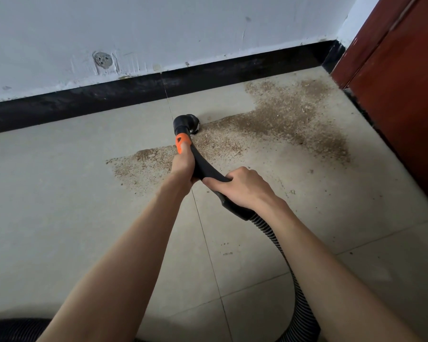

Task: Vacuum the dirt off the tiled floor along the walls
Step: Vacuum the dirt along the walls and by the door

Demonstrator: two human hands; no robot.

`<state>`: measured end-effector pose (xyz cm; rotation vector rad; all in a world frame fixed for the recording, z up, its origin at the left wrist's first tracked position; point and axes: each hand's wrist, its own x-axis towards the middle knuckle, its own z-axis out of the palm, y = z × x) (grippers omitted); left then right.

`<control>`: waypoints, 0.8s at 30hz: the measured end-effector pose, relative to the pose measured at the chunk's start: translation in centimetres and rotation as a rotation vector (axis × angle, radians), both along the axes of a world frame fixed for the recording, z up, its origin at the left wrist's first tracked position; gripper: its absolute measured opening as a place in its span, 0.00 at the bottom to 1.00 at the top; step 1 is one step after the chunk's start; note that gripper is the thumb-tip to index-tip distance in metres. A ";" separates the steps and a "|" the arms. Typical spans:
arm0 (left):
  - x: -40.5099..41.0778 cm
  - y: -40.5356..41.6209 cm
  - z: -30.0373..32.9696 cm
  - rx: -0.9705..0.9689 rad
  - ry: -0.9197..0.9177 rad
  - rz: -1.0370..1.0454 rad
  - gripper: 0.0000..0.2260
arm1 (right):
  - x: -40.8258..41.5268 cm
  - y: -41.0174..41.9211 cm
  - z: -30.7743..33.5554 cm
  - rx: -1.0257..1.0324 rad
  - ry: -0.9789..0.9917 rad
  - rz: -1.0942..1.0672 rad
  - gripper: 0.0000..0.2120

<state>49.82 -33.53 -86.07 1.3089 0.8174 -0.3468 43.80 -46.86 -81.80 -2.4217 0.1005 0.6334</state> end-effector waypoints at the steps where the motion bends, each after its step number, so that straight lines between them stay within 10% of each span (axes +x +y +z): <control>1: 0.0 -0.3 0.0 0.008 0.005 0.000 0.31 | 0.0 -0.3 0.0 -0.004 -0.001 -0.003 0.27; 24: 2.7 -6.9 0.1 -0.031 -0.006 -0.108 0.24 | 1.6 -6.4 0.8 -0.031 -0.019 -0.068 0.27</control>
